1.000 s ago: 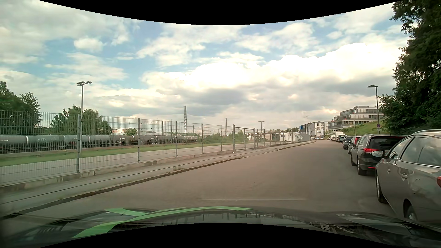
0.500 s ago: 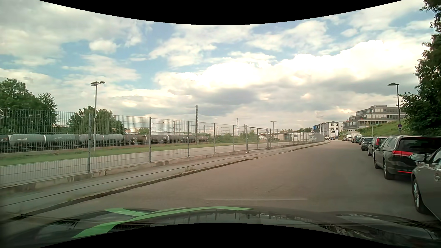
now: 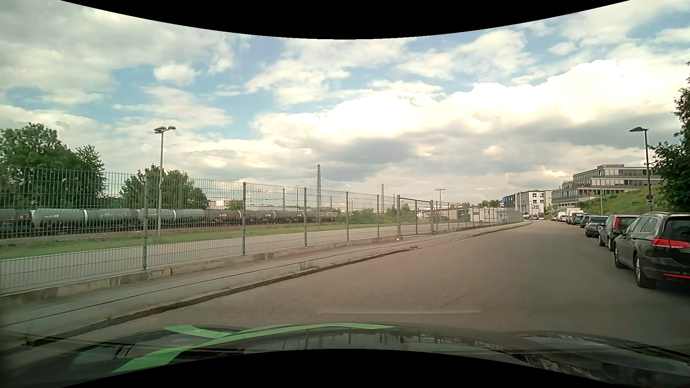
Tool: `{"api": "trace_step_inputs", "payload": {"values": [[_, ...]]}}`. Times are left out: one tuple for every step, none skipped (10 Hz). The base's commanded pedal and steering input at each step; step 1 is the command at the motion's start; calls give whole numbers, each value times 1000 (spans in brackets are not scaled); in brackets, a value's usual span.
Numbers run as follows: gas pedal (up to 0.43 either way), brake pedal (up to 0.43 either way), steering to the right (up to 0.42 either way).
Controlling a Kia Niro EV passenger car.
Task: Follow the waypoints while adhering to traffic rules and regulations
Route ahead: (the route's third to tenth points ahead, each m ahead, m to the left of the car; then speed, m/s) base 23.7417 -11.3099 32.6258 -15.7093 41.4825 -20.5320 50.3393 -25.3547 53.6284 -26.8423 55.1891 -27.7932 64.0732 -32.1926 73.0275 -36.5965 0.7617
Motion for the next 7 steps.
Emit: {"api": "trace_step_inputs", "payload": {"values": [[0,6,-134],[0,0,-67],[0,0,-24],[0,0,19],[0,0,52],[0,0,84],[0,0,112]]}}
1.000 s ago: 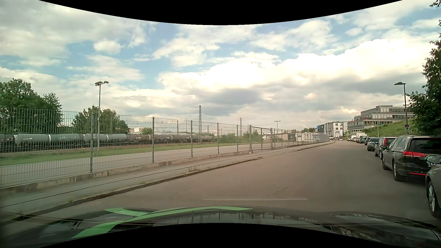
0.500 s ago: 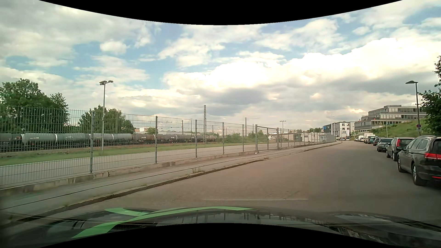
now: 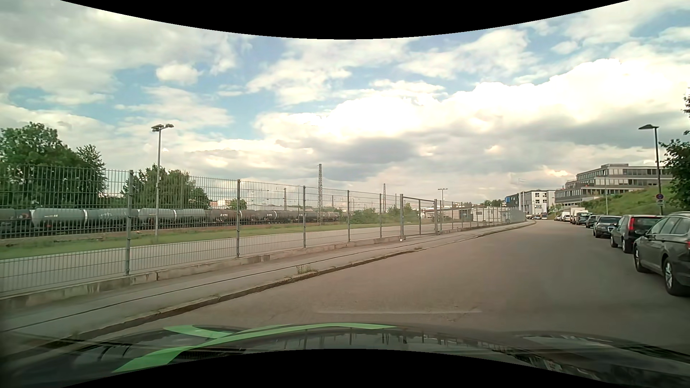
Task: Follow the waypoints while adhering to traffic rules and regulations
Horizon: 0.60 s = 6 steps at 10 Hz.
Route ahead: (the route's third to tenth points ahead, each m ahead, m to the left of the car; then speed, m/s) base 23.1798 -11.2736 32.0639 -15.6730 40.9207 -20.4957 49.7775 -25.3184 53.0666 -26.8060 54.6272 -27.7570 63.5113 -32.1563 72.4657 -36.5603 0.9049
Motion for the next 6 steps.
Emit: {"api": "trace_step_inputs", "payload": {"values": [[0,0,136],[0,0,158],[0,0,185],[0,0,211],[0,0,232],[0,0,266]]}}
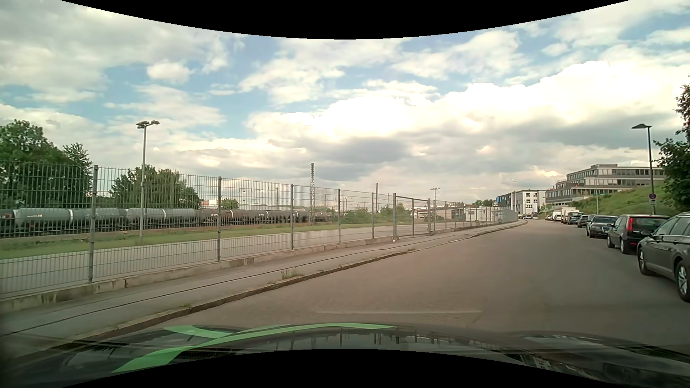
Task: Follow the waypoints while adhering to traffic rules and regulations
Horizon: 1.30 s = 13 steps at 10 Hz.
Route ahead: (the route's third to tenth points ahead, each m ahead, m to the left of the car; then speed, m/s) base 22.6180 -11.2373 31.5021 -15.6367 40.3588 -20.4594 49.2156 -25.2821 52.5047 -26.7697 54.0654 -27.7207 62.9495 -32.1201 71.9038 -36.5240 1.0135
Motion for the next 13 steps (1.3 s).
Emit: {"api": "trace_step_inputs", "payload": {"values": [[47,0,299],[59,0,321],[67,0,334],[79,0,345],[87,0,348],[87,0,349],[87,0,350],[87,0,351],[98,0,352],[110,0,352],[118,0,353],[130,0,355],[130,0,356]]}}
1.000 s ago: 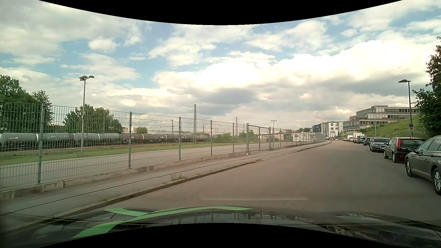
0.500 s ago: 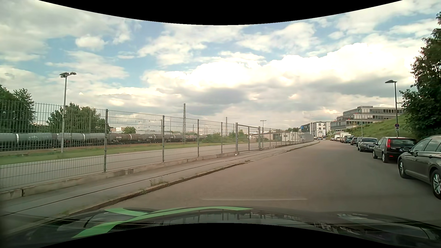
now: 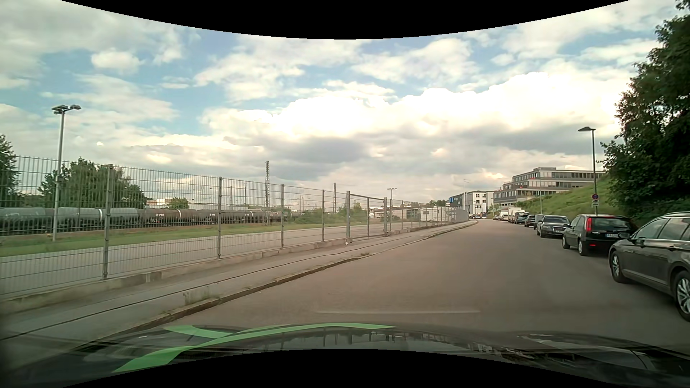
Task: Follow the waypoints while adhering to traffic rules and regulations
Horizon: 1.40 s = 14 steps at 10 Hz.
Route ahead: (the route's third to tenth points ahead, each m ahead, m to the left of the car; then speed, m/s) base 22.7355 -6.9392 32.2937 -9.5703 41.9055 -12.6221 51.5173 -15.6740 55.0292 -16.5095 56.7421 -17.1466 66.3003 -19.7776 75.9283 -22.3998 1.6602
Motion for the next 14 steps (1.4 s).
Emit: {"api": "trace_step_inputs", "payload": {"values": [[138,0,357],[150,0,357],[150,0,358],[150,0,358],[138,0,358],[118,0,358],[110,0,356],[98,0,350],[87,0,336],[87,0,323],[79,0,304],[79,0,288],[79,0,281],[79,0,281]]}}
